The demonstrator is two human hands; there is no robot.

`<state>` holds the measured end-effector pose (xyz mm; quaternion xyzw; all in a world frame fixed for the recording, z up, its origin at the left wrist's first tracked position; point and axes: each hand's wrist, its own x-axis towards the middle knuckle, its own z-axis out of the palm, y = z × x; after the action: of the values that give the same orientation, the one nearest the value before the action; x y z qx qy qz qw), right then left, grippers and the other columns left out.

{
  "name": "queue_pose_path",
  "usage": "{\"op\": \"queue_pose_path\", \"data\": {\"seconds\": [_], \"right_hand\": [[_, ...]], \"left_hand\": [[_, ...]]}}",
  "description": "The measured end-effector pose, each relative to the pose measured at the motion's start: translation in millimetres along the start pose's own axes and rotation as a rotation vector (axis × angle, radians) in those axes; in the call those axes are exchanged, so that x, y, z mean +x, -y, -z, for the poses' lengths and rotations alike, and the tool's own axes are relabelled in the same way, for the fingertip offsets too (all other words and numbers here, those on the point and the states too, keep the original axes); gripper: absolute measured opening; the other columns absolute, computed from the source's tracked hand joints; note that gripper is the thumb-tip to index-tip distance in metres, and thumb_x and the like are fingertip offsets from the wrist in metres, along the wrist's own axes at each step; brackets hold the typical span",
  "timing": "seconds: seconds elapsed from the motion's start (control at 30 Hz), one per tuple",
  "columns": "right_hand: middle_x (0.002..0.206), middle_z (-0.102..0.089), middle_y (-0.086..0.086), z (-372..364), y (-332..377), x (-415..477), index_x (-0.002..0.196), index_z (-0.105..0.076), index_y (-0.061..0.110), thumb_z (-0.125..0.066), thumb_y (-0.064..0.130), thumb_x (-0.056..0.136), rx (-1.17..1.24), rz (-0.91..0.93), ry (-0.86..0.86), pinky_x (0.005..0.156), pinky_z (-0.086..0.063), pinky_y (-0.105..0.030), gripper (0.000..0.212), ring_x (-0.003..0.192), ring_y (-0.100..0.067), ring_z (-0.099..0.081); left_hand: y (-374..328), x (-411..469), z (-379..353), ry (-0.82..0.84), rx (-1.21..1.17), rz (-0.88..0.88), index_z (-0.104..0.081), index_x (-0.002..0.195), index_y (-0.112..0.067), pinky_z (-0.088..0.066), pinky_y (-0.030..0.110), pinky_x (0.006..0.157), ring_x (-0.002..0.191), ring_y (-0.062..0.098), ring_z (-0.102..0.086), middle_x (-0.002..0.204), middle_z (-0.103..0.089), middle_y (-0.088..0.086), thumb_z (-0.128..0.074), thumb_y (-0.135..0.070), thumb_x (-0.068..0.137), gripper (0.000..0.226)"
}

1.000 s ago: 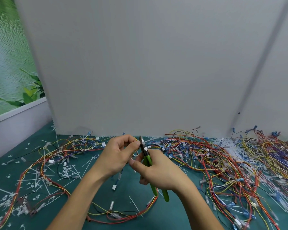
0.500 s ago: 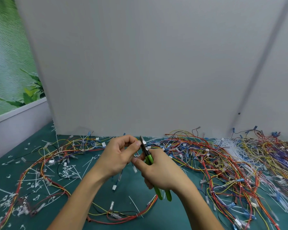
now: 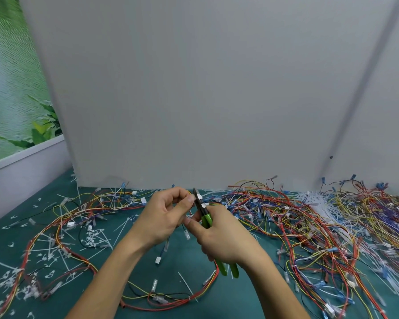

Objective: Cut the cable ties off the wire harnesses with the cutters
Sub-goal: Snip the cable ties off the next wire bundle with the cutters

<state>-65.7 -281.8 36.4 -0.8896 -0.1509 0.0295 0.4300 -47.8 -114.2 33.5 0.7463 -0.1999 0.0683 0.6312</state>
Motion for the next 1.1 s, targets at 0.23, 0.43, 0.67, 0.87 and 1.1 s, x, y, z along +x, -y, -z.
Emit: {"op": "queue_pose_path", "data": {"seconds": [0.23, 0.43, 0.67, 0.87, 1.1], "right_hand": [[0.072, -0.074, -0.007, -0.1, 3.1, 0.5, 0.095, -0.058, 0.016, -0.058, 0.039, 0.099, 0.022, -0.023, 0.089, 0.078, -0.064, -0.046, 0.023, 0.061, -0.013, -0.074], [0.057, -0.063, 0.001, -1.4, 2.6, -0.9, 0.088, -0.058, 0.017, -0.057, 0.044, 0.099, 0.007, -0.028, 0.041, 0.059, -0.061, -0.039, 0.028, 0.050, -0.016, -0.066], [0.063, -0.059, 0.003, -2.6, 0.8, 2.2, 0.083, -0.063, 0.020, -0.052, 0.042, 0.104, -0.048, -0.020, -0.029, 0.063, -0.059, -0.049, 0.033, 0.053, -0.020, -0.058], [0.067, -0.071, -0.004, -3.9, 1.3, 0.6, 0.090, -0.057, 0.018, -0.056, 0.044, 0.101, -0.037, -0.011, 0.049, 0.071, -0.062, -0.042, 0.028, 0.057, -0.014, -0.072], [0.061, -0.066, -0.001, -2.6, 1.0, -0.6, 0.089, -0.057, 0.018, -0.056, 0.046, 0.100, -0.025, -0.016, 0.058, 0.064, -0.062, -0.042, 0.029, 0.051, -0.015, -0.068]], "left_hand": [[3.3, 1.2, 1.8, -0.001, 0.048, 0.001, -0.060, 0.082, -0.005, -0.032, 0.013, 0.047, 0.045, 0.004, -0.032, 0.048, -0.045, -0.011, -0.056, -0.015, 0.103, 0.023], [2.1, 0.3, 4.1, 0.018, 0.046, 0.013, -0.059, 0.078, -0.013, -0.029, 0.018, 0.046, 0.046, 0.010, -0.030, 0.050, -0.042, -0.008, -0.057, -0.017, 0.102, 0.025], [1.0, 0.1, 4.6, 0.007, 0.033, 0.026, -0.058, 0.077, -0.011, -0.022, 0.026, 0.047, 0.048, 0.017, -0.025, 0.052, -0.037, -0.004, -0.056, -0.014, 0.103, 0.026], [0.3, 0.3, 4.5, 0.012, 0.027, 0.026, -0.058, 0.074, -0.015, -0.026, 0.022, 0.045, 0.048, 0.015, -0.028, 0.052, -0.040, -0.007, -0.057, -0.012, 0.102, 0.029], [-1.2, 0.5, 5.4, 0.013, 0.027, 0.018, -0.057, 0.066, -0.023, -0.024, 0.026, 0.046, 0.053, 0.019, -0.027, 0.055, -0.037, 0.000, -0.061, -0.028, 0.093, 0.028]]}}
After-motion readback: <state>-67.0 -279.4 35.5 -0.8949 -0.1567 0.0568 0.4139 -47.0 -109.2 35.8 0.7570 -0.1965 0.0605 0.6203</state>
